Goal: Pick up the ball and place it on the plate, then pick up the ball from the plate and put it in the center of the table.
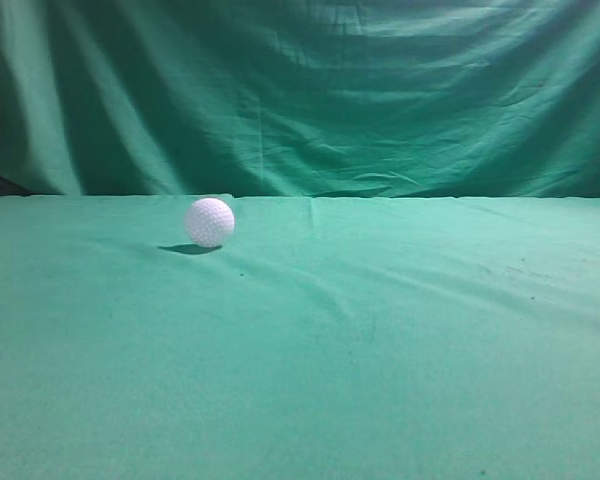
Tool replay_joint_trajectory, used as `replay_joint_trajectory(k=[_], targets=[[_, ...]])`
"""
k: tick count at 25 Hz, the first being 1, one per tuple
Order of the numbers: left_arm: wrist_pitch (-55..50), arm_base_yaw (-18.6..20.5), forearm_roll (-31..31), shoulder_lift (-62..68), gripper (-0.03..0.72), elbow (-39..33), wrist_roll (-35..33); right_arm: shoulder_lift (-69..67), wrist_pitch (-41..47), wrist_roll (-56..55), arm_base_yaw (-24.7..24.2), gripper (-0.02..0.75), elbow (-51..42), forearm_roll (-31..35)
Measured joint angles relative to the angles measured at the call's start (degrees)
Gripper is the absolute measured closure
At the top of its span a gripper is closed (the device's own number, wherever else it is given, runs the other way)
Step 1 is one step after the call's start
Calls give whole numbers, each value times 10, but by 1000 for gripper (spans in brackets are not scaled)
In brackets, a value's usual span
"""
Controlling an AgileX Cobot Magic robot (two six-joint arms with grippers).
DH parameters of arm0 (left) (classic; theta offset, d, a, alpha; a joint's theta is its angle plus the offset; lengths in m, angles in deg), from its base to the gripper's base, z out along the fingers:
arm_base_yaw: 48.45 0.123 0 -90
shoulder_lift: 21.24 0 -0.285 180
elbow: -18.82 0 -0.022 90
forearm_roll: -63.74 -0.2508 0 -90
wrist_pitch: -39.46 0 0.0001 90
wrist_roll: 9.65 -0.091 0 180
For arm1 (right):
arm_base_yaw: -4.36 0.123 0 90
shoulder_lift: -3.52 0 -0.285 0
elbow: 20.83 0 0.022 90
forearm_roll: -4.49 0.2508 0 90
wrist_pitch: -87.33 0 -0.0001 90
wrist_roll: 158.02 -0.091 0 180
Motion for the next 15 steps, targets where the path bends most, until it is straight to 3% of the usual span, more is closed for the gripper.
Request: replay_joint_trajectory(k=[15], targets=[[0,0,-14,0,688,0,15,0,0,0,0,692,0,0]])
